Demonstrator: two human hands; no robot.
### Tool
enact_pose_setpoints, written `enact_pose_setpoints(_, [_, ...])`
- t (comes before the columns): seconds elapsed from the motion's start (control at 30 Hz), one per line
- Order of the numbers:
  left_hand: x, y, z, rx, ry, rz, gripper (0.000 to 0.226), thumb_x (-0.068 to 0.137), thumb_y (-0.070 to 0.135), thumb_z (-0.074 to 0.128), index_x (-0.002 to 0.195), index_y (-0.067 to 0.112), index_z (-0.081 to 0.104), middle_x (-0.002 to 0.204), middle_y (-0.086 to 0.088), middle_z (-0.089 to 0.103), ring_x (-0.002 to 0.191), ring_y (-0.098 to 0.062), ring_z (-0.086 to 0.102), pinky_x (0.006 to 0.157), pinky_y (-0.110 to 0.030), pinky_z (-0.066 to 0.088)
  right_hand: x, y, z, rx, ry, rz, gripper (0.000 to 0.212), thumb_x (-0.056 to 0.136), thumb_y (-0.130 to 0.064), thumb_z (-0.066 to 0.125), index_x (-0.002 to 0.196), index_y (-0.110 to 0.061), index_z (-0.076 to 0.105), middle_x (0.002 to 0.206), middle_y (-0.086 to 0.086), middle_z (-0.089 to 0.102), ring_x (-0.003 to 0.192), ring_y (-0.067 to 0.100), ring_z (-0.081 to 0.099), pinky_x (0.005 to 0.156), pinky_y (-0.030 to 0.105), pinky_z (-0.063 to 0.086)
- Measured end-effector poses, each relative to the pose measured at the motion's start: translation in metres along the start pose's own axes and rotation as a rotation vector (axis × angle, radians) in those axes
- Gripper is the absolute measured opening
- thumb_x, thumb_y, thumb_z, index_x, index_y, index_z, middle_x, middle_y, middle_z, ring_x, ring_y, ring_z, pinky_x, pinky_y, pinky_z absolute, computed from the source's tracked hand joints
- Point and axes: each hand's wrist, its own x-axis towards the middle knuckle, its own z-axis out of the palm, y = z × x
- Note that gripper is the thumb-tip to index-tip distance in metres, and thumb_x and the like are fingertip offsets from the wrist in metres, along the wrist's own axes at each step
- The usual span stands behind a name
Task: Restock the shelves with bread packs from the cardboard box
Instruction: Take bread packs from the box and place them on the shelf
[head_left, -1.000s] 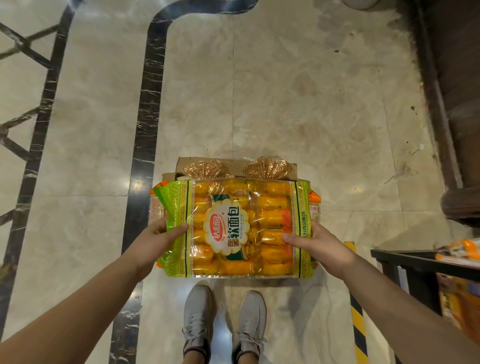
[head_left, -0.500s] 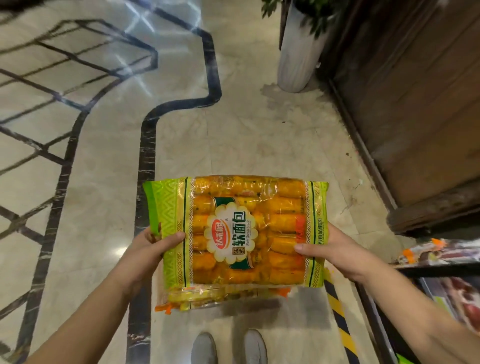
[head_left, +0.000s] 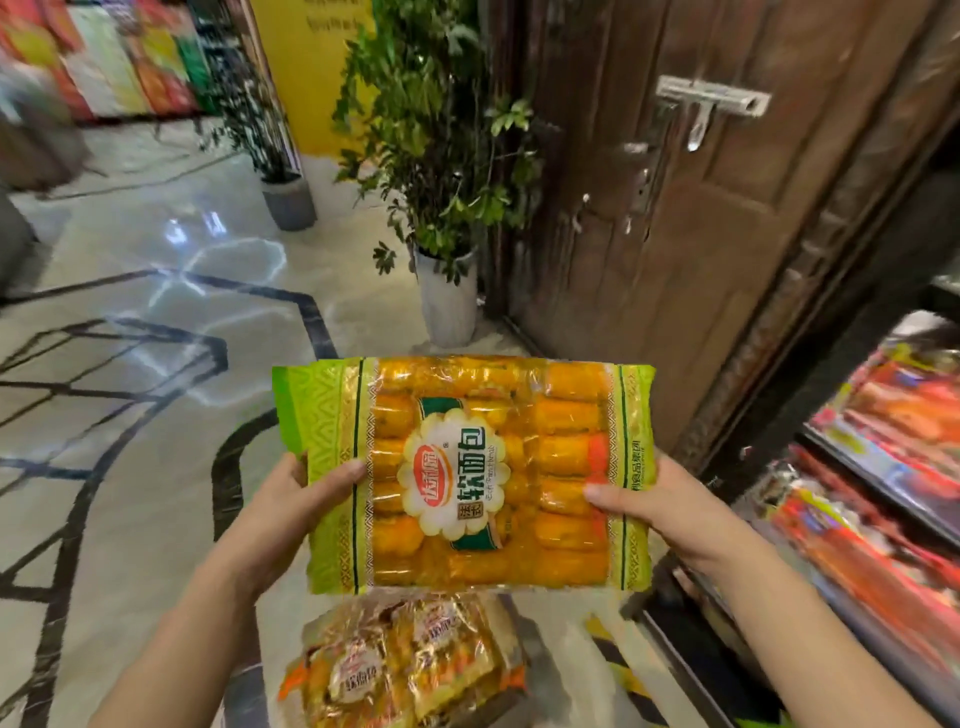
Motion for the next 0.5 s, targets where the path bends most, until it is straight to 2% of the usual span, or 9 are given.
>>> enact_pose_setpoints(0.03, [0.001, 0.004, 0.007, 0.013, -0.027, 0.024, 0.110, 0.032, 0.066, 0.095, 0.124, 0.016, 0.059, 0.102, -0.001, 0.080, 0.088, -0.014, 0.078, 0.070, -0.028, 0.060, -0.012, -0.005, -0.006, 0.000, 0.023, -0.010, 0.067, 0.081, -0.012, 0.080, 0.140, -0.025, 0.054, 0.127, 0.004, 0.073, 0.119, 0.028, 0.069, 0.101, 0.052, 0.054])
enact_pose_setpoints(0.1, [0.001, 0.014, 0.024, 0.036, -0.070, 0.062, 0.111, 0.023, 0.073, 0.092, 0.116, 0.021, 0.061, 0.099, 0.005, 0.080, 0.089, -0.016, 0.077, 0.070, -0.027, 0.060, -0.039, -0.011, -0.017, -0.008, 0.086, -0.029, 0.071, 0.081, -0.018, 0.085, 0.142, -0.029, 0.052, 0.131, 0.003, 0.071, 0.121, 0.027, 0.068, 0.103, 0.055, 0.052])
enact_pose_setpoints(0.2, [-0.001, 0.029, 0.049, 0.025, -0.175, 0.109, 0.091, 0.034, 0.062, 0.096, 0.109, 0.025, 0.059, 0.093, 0.011, 0.080, 0.093, -0.020, 0.076, 0.074, -0.034, 0.057, -0.082, -0.016, -0.024, -0.015, 0.198, -0.050, 0.080, 0.073, -0.034, 0.092, 0.142, -0.037, 0.051, 0.134, -0.001, 0.069, 0.123, 0.024, 0.066, 0.105, 0.058, 0.050])
enact_pose_setpoints(0.27, [0.000, 0.038, 0.063, 0.036, -0.263, 0.136, 0.095, 0.028, 0.063, 0.096, 0.106, 0.024, 0.059, 0.093, 0.005, 0.080, 0.084, -0.013, 0.077, 0.072, -0.034, 0.059, -0.110, -0.018, -0.024, -0.013, 0.293, -0.065, 0.078, 0.074, -0.031, 0.091, 0.141, -0.036, 0.052, 0.132, -0.001, 0.070, 0.122, 0.023, 0.067, 0.106, 0.058, 0.050])
enact_pose_setpoints(0.33, [-0.002, 0.046, 0.075, 0.042, -0.356, 0.156, 0.089, 0.030, 0.058, 0.097, 0.101, 0.021, 0.058, 0.092, -0.002, 0.079, 0.073, -0.005, 0.076, 0.063, -0.028, 0.060, -0.141, -0.020, -0.019, -0.017, 0.378, -0.076, 0.079, 0.074, -0.031, 0.092, 0.142, -0.034, 0.051, 0.132, -0.001, 0.070, 0.122, 0.024, 0.067, 0.106, 0.058, 0.049])
enact_pose_setpoints(0.43, [-0.004, 0.048, 0.086, 0.062, -0.502, 0.184, 0.110, 0.014, 0.071, 0.093, 0.106, 0.019, 0.062, 0.091, 0.006, 0.080, 0.078, -0.010, 0.077, 0.058, -0.022, 0.060, -0.190, -0.018, 0.001, -0.034, 0.525, -0.072, 0.081, 0.069, -0.036, 0.094, 0.140, -0.033, 0.054, 0.129, -0.003, 0.072, 0.119, 0.021, 0.069, 0.106, 0.056, 0.050])
enact_pose_setpoints(0.5, [-0.008, 0.045, 0.091, 0.067, -0.592, 0.191, 0.112, 0.013, 0.073, 0.092, 0.107, 0.019, 0.063, 0.094, 0.007, 0.080, 0.080, -0.012, 0.077, 0.061, -0.025, 0.062, -0.224, -0.011, 0.022, -0.008, 0.623, -0.063, 0.069, 0.077, -0.026, 0.089, 0.137, -0.032, 0.056, 0.124, -0.005, 0.074, 0.115, 0.017, 0.071, 0.104, 0.051, 0.053])
